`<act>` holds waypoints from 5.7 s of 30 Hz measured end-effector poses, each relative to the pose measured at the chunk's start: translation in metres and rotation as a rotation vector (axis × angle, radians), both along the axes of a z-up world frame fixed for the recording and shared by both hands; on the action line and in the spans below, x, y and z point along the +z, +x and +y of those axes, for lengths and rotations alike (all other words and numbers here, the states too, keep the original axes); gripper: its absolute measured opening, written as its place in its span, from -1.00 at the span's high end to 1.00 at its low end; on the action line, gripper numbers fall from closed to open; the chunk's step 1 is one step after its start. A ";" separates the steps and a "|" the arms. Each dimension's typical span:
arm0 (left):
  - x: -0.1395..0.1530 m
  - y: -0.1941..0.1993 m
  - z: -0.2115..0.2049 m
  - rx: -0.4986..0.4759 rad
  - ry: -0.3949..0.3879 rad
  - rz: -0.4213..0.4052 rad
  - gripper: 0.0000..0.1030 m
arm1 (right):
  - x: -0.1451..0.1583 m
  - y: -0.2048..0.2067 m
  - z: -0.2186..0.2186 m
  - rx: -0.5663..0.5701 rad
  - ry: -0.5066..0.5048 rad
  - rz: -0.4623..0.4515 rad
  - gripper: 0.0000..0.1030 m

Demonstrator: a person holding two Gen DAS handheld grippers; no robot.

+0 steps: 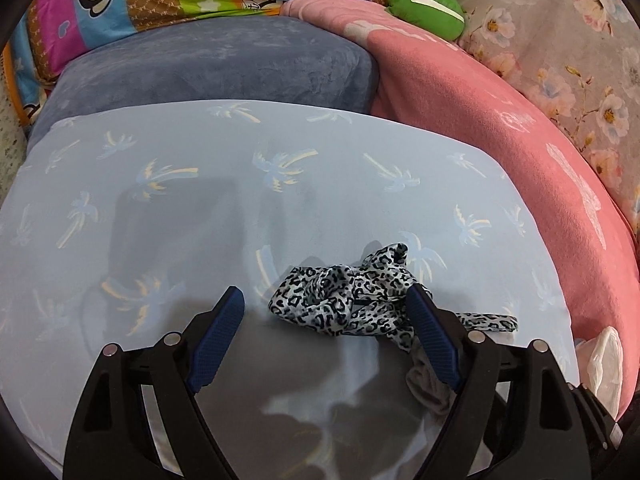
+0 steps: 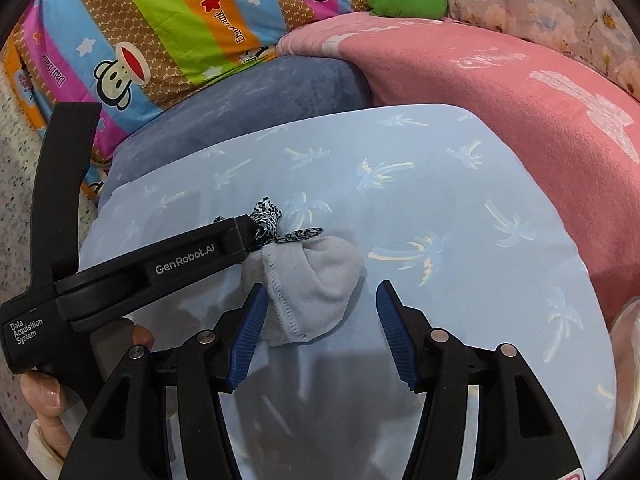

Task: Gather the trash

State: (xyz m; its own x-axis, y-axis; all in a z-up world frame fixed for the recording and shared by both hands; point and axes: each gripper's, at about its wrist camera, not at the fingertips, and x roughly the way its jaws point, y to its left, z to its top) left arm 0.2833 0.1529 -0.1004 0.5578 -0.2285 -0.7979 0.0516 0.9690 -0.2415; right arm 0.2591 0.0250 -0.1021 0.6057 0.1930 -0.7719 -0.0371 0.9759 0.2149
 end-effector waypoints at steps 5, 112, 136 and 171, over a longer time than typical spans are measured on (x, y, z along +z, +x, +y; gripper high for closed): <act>0.000 -0.001 -0.003 -0.025 -0.021 -0.021 -0.09 | -0.009 0.004 0.002 0.016 0.033 0.011 0.14; 0.102 -0.205 -0.278 -0.529 0.005 -0.189 -0.03 | 0.108 -0.264 -0.306 -0.538 0.077 -0.229 0.69; 0.080 -0.230 -0.245 -0.407 0.159 -0.223 -0.51 | 0.089 -0.284 -0.274 -0.479 -0.131 -0.130 -0.02; 0.059 -0.235 -0.228 -0.332 0.226 -0.199 -0.76 | 0.065 -0.294 -0.273 -0.499 -0.161 -0.076 -0.70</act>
